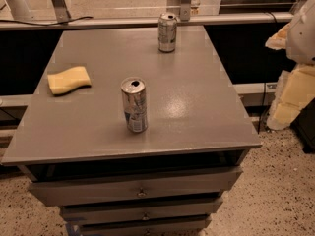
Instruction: Knock redbull can over
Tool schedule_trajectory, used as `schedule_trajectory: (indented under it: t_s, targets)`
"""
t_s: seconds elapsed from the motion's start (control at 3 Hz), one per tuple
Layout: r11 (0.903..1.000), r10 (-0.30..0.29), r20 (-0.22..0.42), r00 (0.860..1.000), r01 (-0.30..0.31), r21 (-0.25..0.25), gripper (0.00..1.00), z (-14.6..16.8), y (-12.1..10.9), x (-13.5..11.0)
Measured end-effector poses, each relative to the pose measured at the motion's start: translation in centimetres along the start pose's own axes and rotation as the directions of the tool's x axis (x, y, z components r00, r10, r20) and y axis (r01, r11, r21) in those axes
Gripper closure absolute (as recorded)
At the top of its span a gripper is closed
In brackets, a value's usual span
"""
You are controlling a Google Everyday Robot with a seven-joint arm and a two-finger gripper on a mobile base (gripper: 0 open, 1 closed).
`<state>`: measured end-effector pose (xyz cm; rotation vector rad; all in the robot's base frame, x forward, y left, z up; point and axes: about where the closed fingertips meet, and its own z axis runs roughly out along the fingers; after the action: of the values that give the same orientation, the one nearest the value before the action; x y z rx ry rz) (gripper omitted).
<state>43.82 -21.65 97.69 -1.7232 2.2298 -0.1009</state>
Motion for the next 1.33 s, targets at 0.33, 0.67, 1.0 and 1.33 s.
schedule_trajectory:
  t_s: [0.33, 0.67, 1.0, 1.33]
  targets:
    - [1.0000, 0.000, 0.000, 1.000, 0.000, 0.000, 0.00, 0.0, 0.0, 0.0]
    - [1.0000, 0.007, 0.079, 0.997, -0.006, -0.003, 0.00, 0.9, 0.7, -1.5]
    - [0.9988, 0.045, 0.266, 0.963, -0.038, -0.031, 0.00, 3.9, 2.3, -5.5]
    - [0.9928, 0.116, 0.435, 0.893, -0.092, -0.077, 0.00, 6.9, 3.1, -9.0]
